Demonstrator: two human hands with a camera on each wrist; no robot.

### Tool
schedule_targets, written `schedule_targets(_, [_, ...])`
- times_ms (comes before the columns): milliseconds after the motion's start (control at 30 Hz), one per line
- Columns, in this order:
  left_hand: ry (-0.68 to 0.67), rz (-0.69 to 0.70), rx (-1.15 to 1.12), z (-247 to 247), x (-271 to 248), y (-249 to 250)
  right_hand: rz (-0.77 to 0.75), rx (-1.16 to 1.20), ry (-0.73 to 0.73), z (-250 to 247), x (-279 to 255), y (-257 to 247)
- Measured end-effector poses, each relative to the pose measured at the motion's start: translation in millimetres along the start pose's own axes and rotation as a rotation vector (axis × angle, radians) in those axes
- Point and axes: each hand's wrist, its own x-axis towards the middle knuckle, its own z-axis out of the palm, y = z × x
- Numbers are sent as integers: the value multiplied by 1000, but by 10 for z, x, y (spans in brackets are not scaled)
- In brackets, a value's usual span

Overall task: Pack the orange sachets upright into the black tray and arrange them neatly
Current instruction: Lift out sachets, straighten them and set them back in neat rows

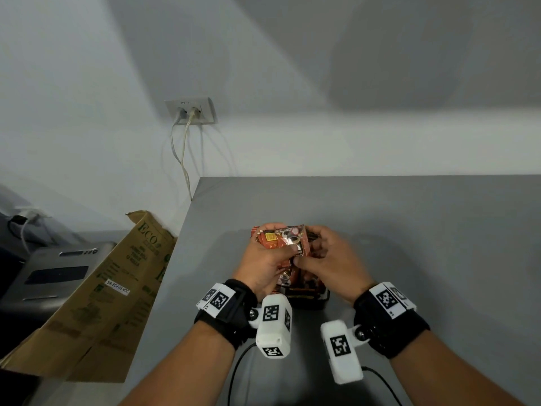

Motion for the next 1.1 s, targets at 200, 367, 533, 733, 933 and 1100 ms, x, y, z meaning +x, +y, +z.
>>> schedule_targets(200, [-46, -46, -52, -31, -75, 75, 45, -22, 112, -101, 31, -49])
schedule_targets(367, [-116, 26, 124, 10, -91, 100, -6, -236, -43, -165, 74, -161])
schedule_targets(533, [-12, 67, 37, 49, -78, 39, -10, 55, 137, -74, 76, -107])
schedule_targets(733, [-8, -77, -144, 2, -85, 94, 59, 314, 127, -136, 57, -96])
schedule_targets(933, [-34, -27, 13, 10, -102, 44, 154, 451, 1, -124, 56, -125])
schedule_targets(1100, [-73, 55, 138, 33, -97, 27, 161, 326, -66, -66, 41, -141])
